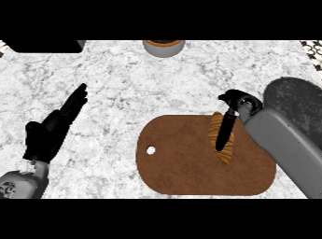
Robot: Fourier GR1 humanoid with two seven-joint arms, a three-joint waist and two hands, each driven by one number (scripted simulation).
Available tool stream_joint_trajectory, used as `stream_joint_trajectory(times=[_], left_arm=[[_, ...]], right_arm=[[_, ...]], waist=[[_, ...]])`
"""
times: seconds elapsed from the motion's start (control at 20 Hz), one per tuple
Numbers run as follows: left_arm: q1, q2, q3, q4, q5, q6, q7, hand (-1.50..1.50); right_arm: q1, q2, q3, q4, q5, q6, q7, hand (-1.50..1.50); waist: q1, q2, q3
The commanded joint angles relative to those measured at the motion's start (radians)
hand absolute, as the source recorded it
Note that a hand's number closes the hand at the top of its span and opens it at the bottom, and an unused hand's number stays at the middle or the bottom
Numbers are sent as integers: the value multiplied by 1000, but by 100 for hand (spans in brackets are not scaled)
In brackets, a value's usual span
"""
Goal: Pick the croissant from the cutting board and place it in the pan
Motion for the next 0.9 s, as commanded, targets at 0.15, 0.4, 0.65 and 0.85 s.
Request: stream_joint_trajectory(times=[0.15, 0.4, 0.65, 0.85], left_arm=[[5, -24, 14, -5, -22, -4, 10, 0], [11, -41, 22, -21, -40, -15, 11, 0], [-35, -73, 25, 29, -68, -25, 8, 0], [7, -46, 52, 5, -49, -50, 14, 0]], right_arm=[[3, 11, -9, -9, 22, 56, 158, -150], [78, 34, 0, 7, 110, 8, 88, -150], [106, 94, 22, 33, 145, 55, -7, 150], [87, 128, 17, 83, 126, 93, -4, 150]], waist=[[-4, 0, 0], [-3, 1, 1], [-3, 2, 1], [5, 3, 1]])
